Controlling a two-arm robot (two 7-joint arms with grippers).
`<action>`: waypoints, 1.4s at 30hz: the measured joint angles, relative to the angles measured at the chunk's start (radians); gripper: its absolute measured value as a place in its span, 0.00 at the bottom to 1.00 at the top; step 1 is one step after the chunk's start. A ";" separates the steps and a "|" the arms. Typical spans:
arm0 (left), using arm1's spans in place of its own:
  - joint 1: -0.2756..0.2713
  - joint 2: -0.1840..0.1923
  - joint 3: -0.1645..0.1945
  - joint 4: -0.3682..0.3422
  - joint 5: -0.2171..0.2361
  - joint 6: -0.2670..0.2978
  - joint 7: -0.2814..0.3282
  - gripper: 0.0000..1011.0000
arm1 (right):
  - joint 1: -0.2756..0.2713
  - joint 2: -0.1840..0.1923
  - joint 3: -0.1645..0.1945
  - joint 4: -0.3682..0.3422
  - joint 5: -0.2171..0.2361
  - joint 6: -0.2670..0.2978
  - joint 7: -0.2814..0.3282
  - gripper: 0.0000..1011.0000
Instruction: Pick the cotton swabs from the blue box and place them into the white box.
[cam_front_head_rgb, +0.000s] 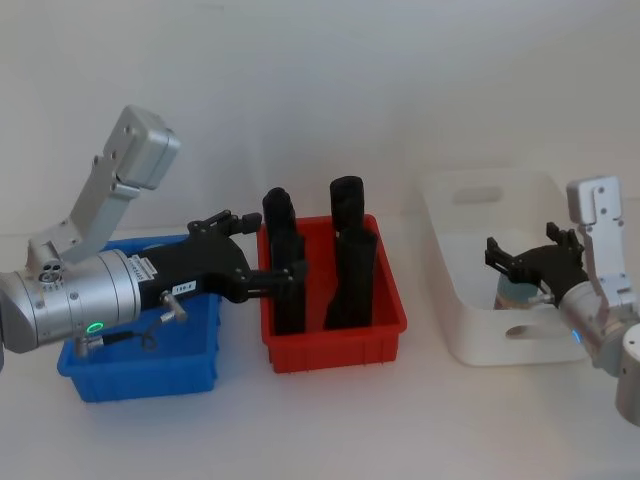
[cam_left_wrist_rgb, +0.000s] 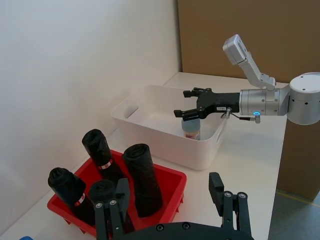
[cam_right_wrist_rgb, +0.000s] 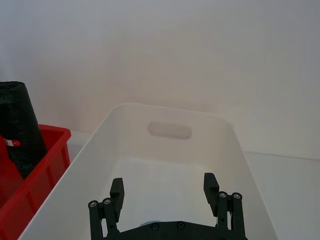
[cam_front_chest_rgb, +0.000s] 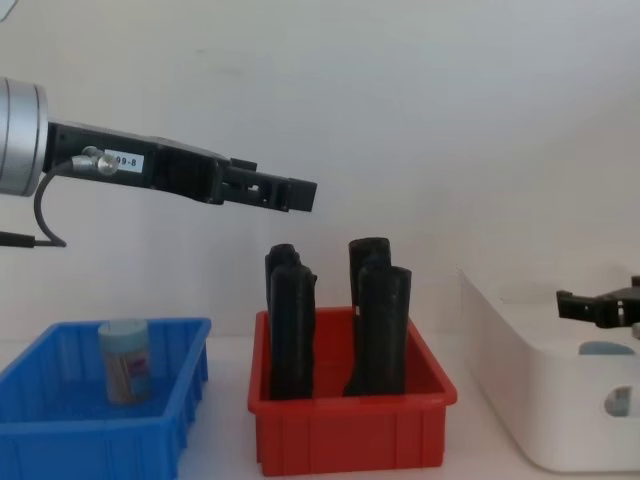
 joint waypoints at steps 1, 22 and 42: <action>0.000 0.000 0.000 0.000 0.000 0.000 0.000 0.99 | -0.001 0.000 0.000 -0.002 0.001 -0.004 -0.001 0.99; 0.000 0.000 0.000 0.000 0.000 0.000 0.000 0.99 | -0.078 0.026 0.027 -0.154 0.037 -0.061 -0.051 0.99; 0.031 -0.016 0.026 0.001 0.020 -0.059 0.104 0.99 | -0.164 0.049 0.022 -0.275 0.060 -0.050 -0.048 0.99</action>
